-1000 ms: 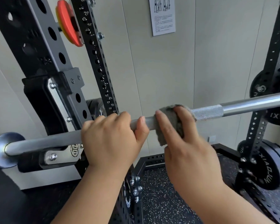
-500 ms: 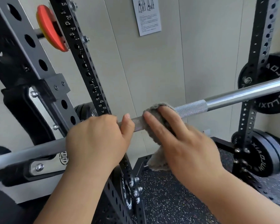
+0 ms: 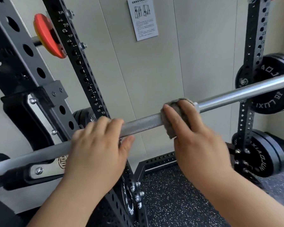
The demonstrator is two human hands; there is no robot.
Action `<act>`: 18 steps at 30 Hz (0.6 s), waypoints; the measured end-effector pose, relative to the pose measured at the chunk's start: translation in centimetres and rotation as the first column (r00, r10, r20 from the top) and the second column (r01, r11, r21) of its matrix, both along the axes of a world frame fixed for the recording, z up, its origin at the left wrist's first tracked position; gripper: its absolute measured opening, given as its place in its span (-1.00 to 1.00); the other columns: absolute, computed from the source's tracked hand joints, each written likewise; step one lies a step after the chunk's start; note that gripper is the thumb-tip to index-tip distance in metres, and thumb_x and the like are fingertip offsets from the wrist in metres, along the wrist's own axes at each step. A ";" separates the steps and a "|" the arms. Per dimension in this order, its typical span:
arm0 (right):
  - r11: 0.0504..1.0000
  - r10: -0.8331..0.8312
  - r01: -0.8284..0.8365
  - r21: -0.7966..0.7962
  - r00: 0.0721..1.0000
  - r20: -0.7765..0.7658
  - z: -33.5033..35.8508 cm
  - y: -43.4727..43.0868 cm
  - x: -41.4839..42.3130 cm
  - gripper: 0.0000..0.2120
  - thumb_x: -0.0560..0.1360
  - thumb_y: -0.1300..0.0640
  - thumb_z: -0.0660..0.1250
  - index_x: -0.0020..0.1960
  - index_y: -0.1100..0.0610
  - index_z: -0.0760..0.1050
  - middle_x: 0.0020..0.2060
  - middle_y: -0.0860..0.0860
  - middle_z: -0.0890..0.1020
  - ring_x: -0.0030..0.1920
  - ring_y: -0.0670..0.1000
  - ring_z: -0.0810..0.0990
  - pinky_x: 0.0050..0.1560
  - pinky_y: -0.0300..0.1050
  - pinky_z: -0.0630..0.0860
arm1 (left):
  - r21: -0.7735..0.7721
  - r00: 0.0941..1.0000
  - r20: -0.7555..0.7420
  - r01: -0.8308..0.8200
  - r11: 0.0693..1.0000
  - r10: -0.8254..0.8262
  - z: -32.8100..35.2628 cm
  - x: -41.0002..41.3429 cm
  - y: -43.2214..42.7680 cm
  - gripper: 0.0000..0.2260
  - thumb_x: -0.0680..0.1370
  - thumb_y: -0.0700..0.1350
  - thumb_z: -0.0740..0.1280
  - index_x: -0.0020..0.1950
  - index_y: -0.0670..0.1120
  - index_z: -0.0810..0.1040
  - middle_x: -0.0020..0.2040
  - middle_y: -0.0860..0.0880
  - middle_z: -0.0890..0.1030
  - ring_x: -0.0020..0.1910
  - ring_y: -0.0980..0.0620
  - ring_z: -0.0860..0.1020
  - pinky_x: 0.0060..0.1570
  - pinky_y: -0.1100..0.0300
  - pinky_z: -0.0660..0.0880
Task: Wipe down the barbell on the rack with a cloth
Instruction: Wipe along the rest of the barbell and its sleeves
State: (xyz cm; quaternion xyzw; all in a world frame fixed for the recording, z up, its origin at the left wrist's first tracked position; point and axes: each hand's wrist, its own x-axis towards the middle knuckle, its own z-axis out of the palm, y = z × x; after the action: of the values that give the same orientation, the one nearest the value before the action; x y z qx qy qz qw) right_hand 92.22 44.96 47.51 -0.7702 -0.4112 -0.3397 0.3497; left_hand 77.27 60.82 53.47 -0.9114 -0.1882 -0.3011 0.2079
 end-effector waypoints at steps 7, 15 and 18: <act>0.991 0.064 -0.057 -0.120 0.996 0.060 0.1 -0.3 0.2 -0.21 0.44 -0.15 0.45 0.62 -0.05 0.28 0.55 0.00 0.37 -0.22 0.07 0.63 -0.39 -0.01 0.63 | 0.088 0.990 0.123 0.065 0.994 -0.075 -0.8 3.1 -0.9 -0.42 0.69 0.32 -0.10 0.03 -0.09 0.50 -0.18 -0.04 0.52 -0.23 -0.15 0.49 -0.22 -0.02 0.37; 0.995 0.040 -0.041 -0.091 0.999 -0.011 0.1 1.0 -1.6 -0.21 0.37 0.09 0.41 0.59 -0.06 0.33 0.55 0.06 0.35 -0.35 0.06 0.55 -0.49 -0.10 0.52 | 0.047 0.965 0.256 0.050 0.998 -0.060 0.1 4.6 -1.9 -0.51 0.70 0.19 -0.01 -0.28 -0.03 0.42 -0.42 -0.03 0.50 -0.44 -0.14 0.45 -0.33 0.12 0.19; 0.982 0.007 -0.003 -0.186 1.000 0.021 0.4 -0.4 0.7 -0.23 0.48 -0.10 0.23 0.66 -0.09 0.12 0.59 -0.07 0.27 -0.12 0.05 0.67 -0.38 -0.04 0.59 | -0.050 0.982 0.187 -0.009 0.999 0.018 1.0 4.7 -2.2 -0.50 0.64 0.18 -0.03 -0.37 -0.03 0.39 -0.52 0.01 0.42 -0.54 -0.08 0.33 -0.43 0.22 0.14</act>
State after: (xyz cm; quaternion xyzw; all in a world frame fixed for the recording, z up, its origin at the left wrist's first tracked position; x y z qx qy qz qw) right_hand 92.89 44.58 47.90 -0.7947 -0.4470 -0.3072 0.2725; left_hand 81.98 58.67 54.42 -0.8826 -0.2204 -0.3793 0.1689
